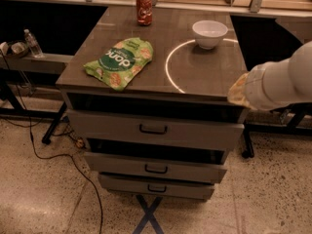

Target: Close top drawer

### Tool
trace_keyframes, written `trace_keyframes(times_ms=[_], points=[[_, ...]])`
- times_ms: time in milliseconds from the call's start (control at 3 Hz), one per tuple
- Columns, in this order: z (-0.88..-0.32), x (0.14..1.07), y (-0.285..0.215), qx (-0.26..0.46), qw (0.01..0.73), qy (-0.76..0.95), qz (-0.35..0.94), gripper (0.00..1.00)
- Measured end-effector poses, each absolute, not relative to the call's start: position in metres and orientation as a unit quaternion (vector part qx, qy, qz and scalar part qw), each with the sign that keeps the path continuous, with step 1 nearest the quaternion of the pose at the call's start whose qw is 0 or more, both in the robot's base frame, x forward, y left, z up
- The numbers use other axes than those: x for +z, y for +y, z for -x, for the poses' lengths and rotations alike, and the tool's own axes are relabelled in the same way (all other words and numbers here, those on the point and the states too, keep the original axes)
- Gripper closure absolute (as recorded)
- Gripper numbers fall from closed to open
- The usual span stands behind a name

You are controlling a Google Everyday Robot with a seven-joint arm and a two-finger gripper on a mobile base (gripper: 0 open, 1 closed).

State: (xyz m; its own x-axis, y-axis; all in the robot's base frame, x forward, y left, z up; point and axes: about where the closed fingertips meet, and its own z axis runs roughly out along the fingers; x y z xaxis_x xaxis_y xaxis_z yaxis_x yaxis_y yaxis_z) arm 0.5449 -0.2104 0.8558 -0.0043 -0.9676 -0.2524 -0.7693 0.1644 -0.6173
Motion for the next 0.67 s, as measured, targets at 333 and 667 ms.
trace_keyframes(times_ms=[333,667], points=[[-0.5467,0.9292,-0.215,-0.189,0.37,0.672,0.613,1.0],[-0.5479,0.9357,-0.2133,-0.19,0.375,0.669,0.612,1.0]])
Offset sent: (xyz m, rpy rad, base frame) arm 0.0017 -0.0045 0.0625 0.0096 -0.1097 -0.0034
